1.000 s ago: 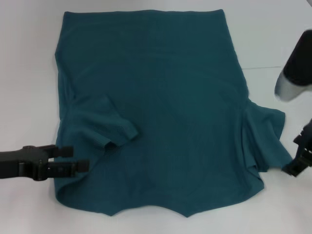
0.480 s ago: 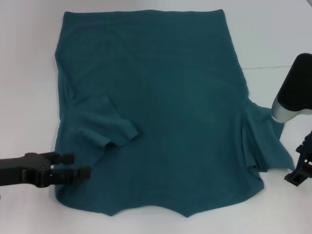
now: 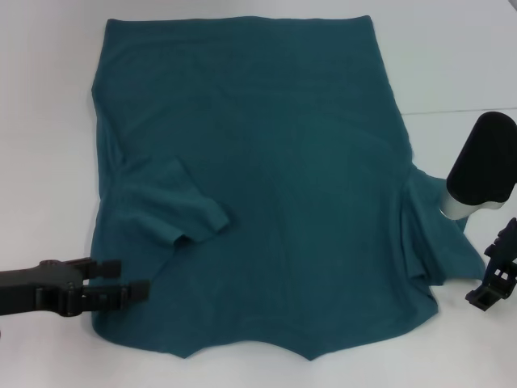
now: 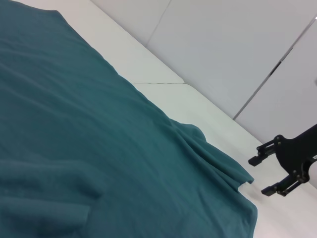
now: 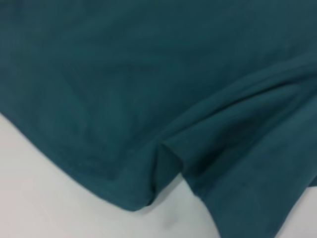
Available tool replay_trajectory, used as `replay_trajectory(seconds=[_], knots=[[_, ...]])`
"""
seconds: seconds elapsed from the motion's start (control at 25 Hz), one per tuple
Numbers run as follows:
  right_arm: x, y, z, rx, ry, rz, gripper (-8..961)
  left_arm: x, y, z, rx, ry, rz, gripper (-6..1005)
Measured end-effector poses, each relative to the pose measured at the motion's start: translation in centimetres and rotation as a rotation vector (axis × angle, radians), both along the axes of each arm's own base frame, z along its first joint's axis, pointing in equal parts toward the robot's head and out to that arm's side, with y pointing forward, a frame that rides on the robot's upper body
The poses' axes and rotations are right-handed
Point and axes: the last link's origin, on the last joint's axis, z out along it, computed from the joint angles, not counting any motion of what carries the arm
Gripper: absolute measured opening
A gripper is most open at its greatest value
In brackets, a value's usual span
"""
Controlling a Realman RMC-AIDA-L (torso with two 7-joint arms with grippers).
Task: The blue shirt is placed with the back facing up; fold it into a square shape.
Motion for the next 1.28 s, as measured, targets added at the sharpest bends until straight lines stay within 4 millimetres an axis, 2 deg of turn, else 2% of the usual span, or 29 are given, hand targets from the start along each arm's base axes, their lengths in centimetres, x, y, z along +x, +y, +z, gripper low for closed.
replay_trajectory(seconds=[0.56,0.8,1.0,1.12,1.28], knots=[[1.8,1.1,-1.2,0.044,0.004,0.008,811,0.0,0.0,-0.1,0.001,-0.004,0.01,939],[2.2,1.5,-1.1,0.076,0.007,0.025,697,-0.1,0.1,-0.1,0.004,0.0,0.013,939],[2.3,1.7,-1.7,0.076,0.013,0.041,518,-0.1,0.2,-0.1,0.008,0.004,0.017,938],[2.1,1.8,-1.9,0.073,0.017,0.049,269,-0.1,0.2,-0.1,0.007,0.004,0.018,938],[2.0,2.0,-2.0,0.085,0.024,0.061,189,-0.1,0.2,-0.1,0.007,0.004,0.019,938]])
